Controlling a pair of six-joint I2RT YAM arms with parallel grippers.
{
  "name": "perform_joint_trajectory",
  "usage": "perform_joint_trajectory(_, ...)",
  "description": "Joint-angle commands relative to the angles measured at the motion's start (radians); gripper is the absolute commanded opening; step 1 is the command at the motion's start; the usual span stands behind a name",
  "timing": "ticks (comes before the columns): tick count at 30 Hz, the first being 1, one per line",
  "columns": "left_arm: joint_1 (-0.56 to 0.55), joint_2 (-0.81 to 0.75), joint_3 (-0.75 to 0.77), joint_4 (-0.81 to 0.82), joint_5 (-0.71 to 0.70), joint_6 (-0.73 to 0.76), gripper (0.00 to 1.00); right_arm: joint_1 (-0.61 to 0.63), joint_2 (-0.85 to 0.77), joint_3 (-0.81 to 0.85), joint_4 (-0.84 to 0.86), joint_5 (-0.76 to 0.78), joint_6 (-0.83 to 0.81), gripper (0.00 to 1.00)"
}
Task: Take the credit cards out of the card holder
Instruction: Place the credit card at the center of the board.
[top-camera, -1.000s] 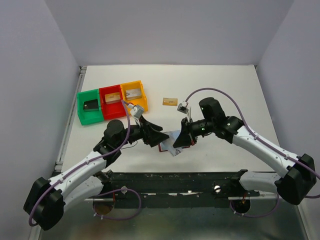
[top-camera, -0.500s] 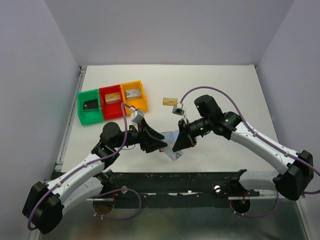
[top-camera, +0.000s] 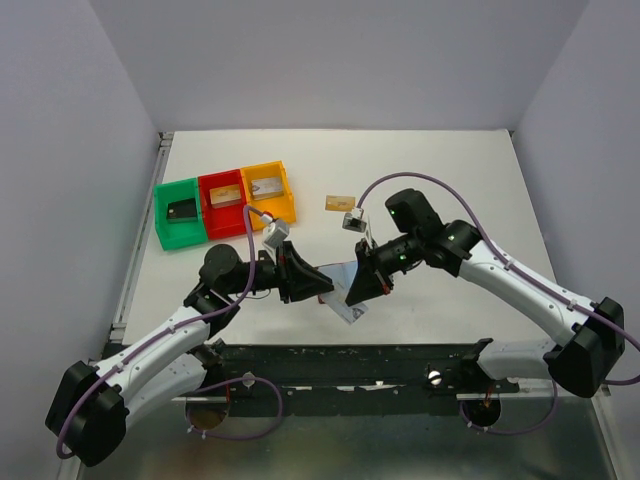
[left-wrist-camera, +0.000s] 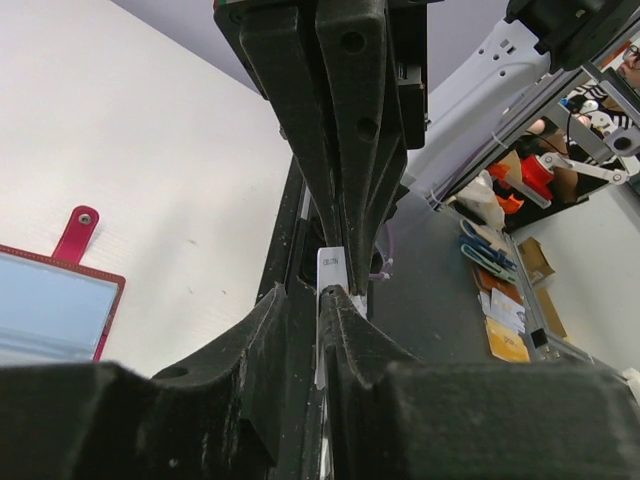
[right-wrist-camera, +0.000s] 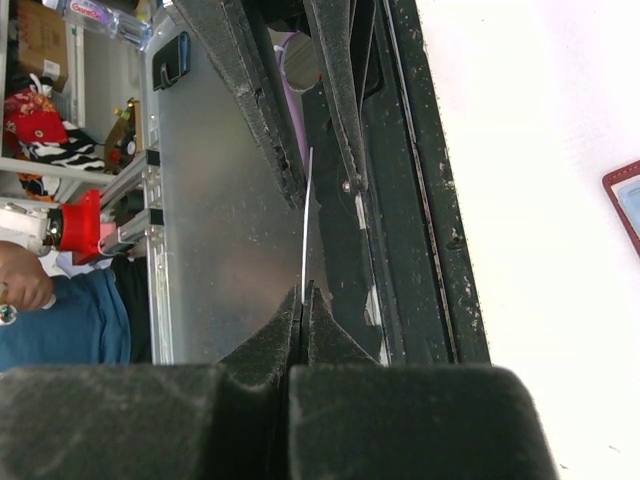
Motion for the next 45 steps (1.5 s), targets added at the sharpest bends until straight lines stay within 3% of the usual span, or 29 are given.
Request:
perform_joint_trajectory(1, 0.003, -0.003, -0.011, 0.044, 0.044, 0.000, 0.31, 0.006, 0.007, 0.039, -0.025, -0.009, -0.020, 0.01)
perform_joint_trajectory(9, -0.003, 0.015, -0.015, 0.091, 0.075, -0.028, 0.42, 0.006, 0.007, 0.037, -0.027, -0.002, -0.025, 0.00)
perform_joint_trajectory(12, -0.007, 0.014, -0.015, 0.105, 0.089, -0.031, 0.41, 0.006, 0.008, 0.037, -0.025, -0.002, -0.025, 0.00)
perform_joint_trajectory(21, -0.020, 0.020, -0.018, 0.137, 0.118, -0.041, 0.29, 0.006, 0.013, 0.048, -0.027, 0.000, -0.026, 0.00)
perform_joint_trajectory(29, -0.040, 0.023, -0.016, 0.148, 0.132, -0.040, 0.00, 0.006, 0.016, 0.049, -0.025, -0.006, -0.023, 0.00)
perform_joint_trajectory(31, -0.040, 0.020, -0.016, 0.145, 0.129, -0.038, 0.00, 0.006, 0.014, 0.051, -0.024, 0.006, -0.020, 0.01)
perform_joint_trajectory(34, -0.042, -0.006, -0.024, 0.112, 0.080, -0.019, 0.00, 0.004, -0.007, 0.051, -0.010, 0.094, 0.015, 0.34)
perform_joint_trajectory(36, -0.039, -0.048, -0.034, 0.052, -0.004, 0.011, 0.00, 0.000, -0.042, 0.034, 0.028, 0.197, 0.073, 0.45)
perform_joint_trajectory(40, -0.019, -0.166, -0.093, 0.019, -0.251, 0.003, 0.00, -0.048, -0.145, -0.059, 0.183, 0.340, 0.191, 0.54)
perform_joint_trajectory(45, -0.014, -0.266, -0.214, 0.178, -0.442, -0.078, 0.00, -0.105, -0.282, -0.236, 0.458, 0.443, 0.372, 0.65)
